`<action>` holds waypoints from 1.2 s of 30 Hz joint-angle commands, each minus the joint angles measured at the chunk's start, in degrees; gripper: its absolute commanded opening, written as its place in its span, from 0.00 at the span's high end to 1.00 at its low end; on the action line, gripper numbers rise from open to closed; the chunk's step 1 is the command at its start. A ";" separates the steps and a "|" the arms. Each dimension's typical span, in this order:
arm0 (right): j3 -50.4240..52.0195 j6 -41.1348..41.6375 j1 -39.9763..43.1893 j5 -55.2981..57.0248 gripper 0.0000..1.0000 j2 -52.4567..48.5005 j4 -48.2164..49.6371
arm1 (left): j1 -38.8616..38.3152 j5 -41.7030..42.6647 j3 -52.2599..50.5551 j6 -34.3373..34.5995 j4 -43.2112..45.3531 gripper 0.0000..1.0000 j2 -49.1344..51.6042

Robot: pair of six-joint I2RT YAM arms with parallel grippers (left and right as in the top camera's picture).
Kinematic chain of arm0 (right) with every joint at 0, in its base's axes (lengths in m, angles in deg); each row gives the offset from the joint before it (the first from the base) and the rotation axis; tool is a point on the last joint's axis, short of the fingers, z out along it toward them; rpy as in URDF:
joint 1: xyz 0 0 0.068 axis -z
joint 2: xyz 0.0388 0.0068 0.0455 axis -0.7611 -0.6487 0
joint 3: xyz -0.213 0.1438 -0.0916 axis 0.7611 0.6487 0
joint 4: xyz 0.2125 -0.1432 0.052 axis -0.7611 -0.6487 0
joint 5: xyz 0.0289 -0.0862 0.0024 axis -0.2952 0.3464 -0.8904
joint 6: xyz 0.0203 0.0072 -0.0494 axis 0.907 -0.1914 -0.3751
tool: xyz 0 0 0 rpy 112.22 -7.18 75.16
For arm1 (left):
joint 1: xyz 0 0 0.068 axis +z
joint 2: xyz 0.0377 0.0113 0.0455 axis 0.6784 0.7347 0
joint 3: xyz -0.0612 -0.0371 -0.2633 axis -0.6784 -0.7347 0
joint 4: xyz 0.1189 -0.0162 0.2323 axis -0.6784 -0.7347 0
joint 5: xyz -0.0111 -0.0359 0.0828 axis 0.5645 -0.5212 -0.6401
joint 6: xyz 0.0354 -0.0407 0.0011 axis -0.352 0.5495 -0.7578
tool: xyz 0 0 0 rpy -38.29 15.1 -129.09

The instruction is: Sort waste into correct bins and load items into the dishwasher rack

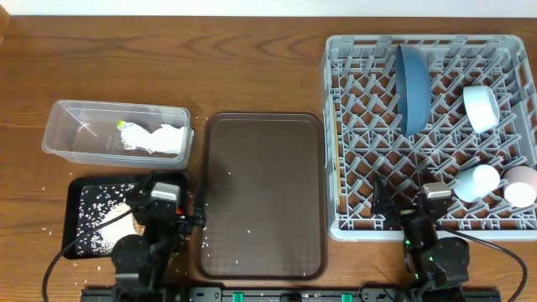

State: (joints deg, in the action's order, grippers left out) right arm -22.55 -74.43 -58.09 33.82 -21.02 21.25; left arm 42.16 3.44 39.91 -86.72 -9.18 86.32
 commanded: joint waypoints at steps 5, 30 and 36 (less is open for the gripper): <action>0.09 0.70 0.37 -0.42 0.01 0.33 -0.17 | -2.21 0.07 -5.53 0.31 5.75 0.02 -0.52; 0.09 0.70 0.37 -0.42 0.01 0.33 -0.17 | -2.47 0.04 -5.64 0.31 5.77 0.02 -0.39; 0.09 0.70 0.37 -0.42 0.01 0.33 -0.17 | -2.47 0.04 -5.64 0.31 5.77 0.02 -0.39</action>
State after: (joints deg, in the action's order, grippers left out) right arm -22.55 -74.43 -58.09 33.82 -21.00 21.25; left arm 39.91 3.41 35.84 -86.66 -3.01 86.27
